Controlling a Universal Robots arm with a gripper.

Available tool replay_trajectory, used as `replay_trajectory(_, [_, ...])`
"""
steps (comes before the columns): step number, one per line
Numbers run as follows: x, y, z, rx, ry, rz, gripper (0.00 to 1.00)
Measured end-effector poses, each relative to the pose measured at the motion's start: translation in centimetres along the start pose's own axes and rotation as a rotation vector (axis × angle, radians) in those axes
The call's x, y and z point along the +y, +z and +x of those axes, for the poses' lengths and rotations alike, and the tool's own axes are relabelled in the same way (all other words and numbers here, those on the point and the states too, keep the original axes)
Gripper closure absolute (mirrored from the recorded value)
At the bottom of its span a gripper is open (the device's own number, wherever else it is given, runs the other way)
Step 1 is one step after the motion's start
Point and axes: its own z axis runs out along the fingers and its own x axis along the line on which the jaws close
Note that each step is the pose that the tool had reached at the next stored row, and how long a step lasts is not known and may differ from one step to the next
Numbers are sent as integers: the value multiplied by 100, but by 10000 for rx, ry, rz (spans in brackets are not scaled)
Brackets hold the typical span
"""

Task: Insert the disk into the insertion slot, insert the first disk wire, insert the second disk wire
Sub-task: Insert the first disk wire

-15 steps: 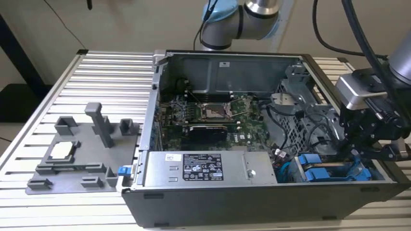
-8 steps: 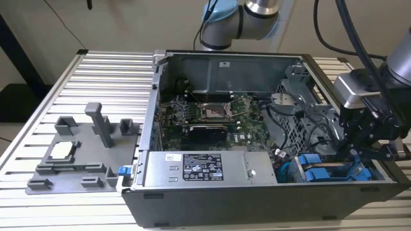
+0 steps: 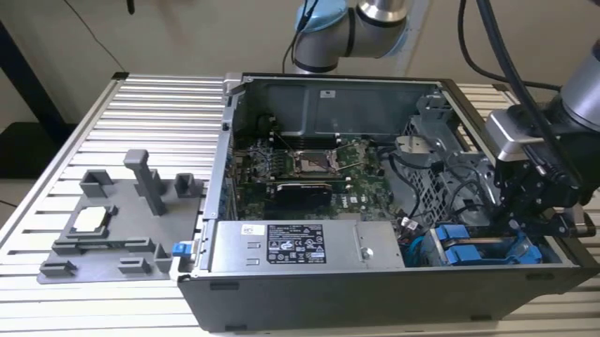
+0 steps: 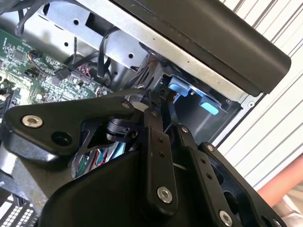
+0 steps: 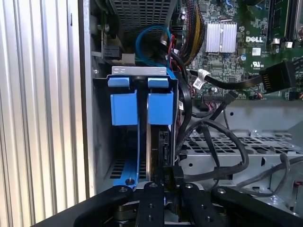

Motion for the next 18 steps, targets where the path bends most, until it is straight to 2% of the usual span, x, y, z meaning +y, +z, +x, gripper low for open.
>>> replay_trajectory(6, [2,18,1,11,42,-1,81])
replay_trajectory(9, [1,13,1,-13,62,-2,80])
replay_trajectory(10, [1,5,0,-12,64,-2,80])
replay_trajectory(11, [0,-8,0,-2,66,-2,73])
replay_trajectory(18, [-8,-122,-5,0,90,-3,73])
